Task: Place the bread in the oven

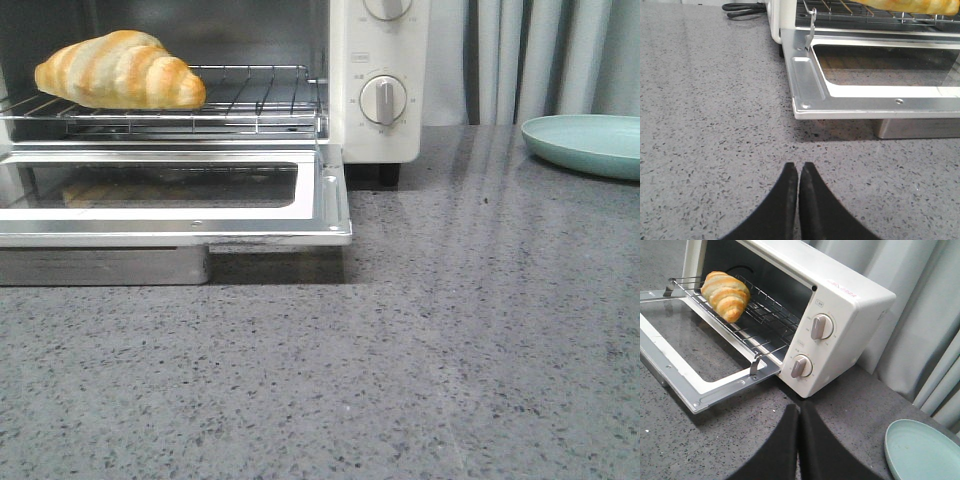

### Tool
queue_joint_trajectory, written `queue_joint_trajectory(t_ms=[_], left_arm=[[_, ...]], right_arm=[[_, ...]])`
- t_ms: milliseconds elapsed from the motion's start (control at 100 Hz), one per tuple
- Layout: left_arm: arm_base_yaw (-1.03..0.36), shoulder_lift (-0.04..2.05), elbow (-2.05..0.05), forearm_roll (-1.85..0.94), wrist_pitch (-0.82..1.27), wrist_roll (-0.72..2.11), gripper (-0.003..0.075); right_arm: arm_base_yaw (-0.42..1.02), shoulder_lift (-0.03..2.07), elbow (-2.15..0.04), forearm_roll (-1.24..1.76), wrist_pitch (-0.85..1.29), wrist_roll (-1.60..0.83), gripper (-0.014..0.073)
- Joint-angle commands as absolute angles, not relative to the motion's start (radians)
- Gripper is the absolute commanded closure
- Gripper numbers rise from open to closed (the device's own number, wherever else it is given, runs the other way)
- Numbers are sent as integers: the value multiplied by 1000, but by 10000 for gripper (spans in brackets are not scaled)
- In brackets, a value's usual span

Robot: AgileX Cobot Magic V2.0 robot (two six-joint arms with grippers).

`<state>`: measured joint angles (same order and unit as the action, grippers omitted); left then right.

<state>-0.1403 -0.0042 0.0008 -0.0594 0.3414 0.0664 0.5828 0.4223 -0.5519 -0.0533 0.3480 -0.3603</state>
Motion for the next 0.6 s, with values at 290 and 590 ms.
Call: queue_joint_trajectory(t_ms=[290, 590], left_arm=[[-137, -33, 23, -71, 297, 54, 741], [-137, -33, 23, -71, 297, 54, 741]], right_arm=[[578, 427, -569, -57, 271, -365, 642], [494, 427, -354, -51, -106, -365, 642]])
